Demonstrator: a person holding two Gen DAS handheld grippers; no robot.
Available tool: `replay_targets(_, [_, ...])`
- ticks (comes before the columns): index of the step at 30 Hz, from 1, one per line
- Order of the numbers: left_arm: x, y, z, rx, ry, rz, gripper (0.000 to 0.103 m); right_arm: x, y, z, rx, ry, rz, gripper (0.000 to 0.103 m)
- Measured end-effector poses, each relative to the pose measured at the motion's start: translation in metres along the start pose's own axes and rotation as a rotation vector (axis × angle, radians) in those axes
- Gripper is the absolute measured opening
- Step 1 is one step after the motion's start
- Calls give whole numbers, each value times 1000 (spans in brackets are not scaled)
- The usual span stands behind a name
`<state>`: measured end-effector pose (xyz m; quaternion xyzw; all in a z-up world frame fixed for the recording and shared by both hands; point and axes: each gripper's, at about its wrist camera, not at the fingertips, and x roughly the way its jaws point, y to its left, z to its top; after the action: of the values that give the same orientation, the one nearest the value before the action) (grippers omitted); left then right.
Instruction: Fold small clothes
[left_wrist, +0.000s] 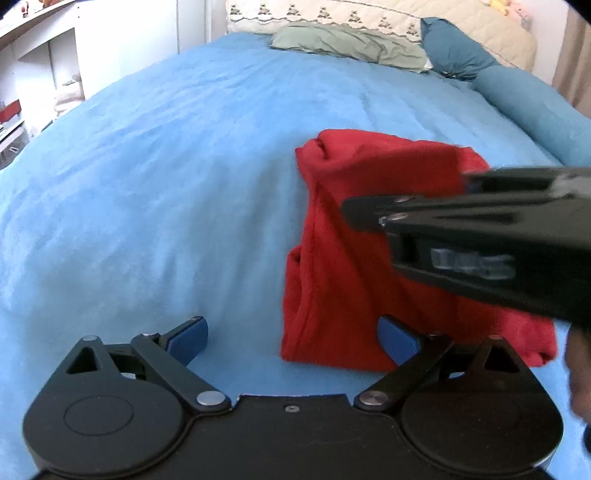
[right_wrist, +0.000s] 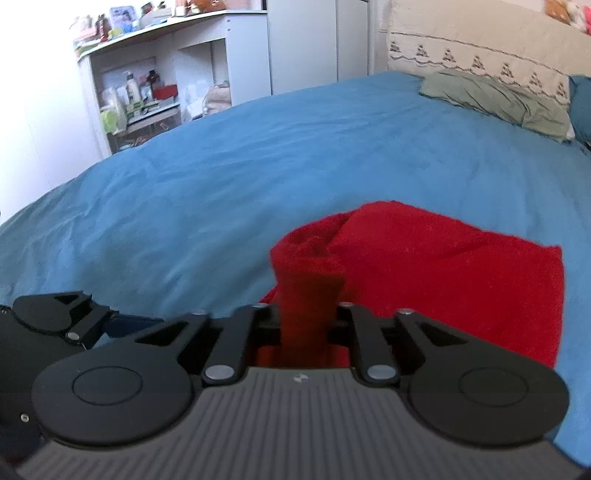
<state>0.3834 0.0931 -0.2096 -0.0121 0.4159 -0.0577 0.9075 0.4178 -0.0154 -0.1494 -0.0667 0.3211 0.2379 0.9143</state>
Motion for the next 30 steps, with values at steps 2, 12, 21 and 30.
replay_targets(2, [-12,4,-2,27,-22,-24,100,-16,-4,2,-10,-36,6,86])
replay_targets(12, [-49,5,5,61,-84,-133,100,-131,-57,-70,117,-150,-174,96])
replay_targets(21, [-33,19,9,-66,-58,-67,100,-99,-46,-125,137,-53,-306,78])
replay_targets(30, [-33,22,17,-78,-67,-63,100,-74,-43,-135,101,-16,-385,75])
